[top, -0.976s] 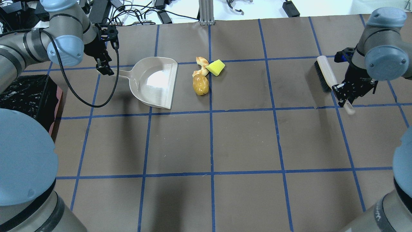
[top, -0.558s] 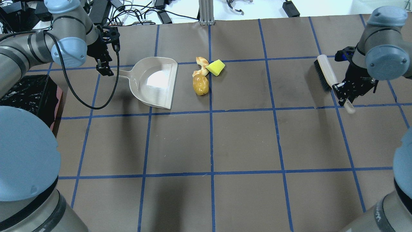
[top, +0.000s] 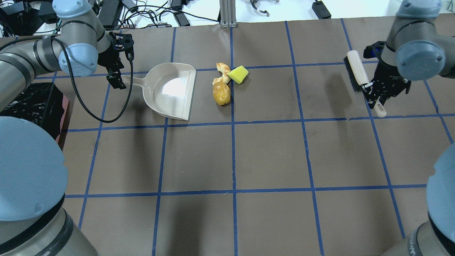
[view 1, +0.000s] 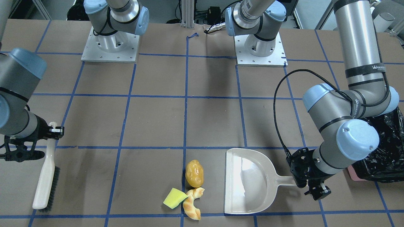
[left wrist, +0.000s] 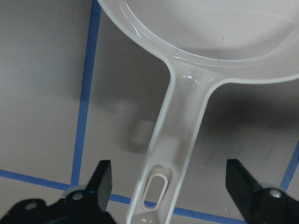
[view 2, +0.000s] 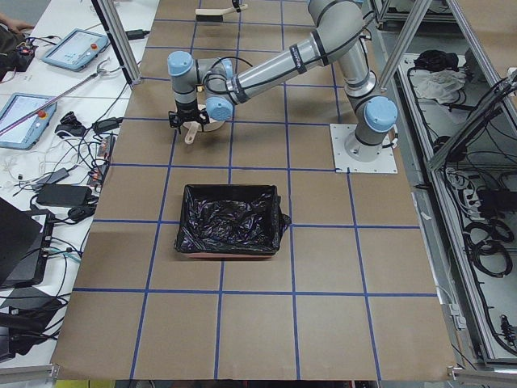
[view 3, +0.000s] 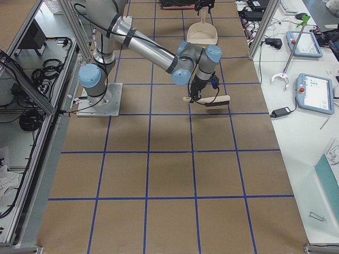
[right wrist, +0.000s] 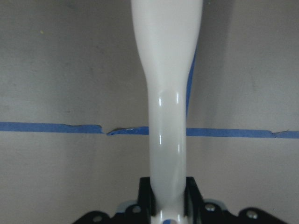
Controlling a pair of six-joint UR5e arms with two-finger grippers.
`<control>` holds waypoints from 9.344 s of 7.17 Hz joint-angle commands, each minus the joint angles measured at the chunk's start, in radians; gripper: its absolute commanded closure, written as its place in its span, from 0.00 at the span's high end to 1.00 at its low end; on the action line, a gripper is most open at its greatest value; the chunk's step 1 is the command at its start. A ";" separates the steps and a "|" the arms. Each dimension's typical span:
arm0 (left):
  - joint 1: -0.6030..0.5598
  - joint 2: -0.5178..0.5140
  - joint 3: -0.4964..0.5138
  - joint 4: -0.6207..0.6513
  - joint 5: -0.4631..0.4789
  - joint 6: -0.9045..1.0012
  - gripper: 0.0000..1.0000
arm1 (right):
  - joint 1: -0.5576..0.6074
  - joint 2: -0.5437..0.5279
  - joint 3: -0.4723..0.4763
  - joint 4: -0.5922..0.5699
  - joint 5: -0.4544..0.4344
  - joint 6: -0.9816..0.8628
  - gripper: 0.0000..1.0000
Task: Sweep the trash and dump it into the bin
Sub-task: 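Lift the white brush with the right gripper while the left gripper holds the dustpan, then move the brush with the right gripper toward the yellow potato and sponge, then lower the brush with the right gripper behind the potato and sponge, then sweep the potato with the right gripper's brush toward the dustpan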
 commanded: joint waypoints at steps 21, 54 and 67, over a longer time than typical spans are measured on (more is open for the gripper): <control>-0.021 -0.028 0.001 0.049 0.030 0.096 0.03 | 0.535 0.183 -0.278 0.273 0.172 0.760 0.18; -0.036 -0.017 -0.016 0.029 0.030 0.139 0.00 | 0.584 0.266 -0.361 0.247 0.246 0.840 0.18; -0.036 -0.016 -0.015 0.032 0.033 0.134 0.00 | 0.664 0.348 -0.431 0.155 0.336 0.984 0.18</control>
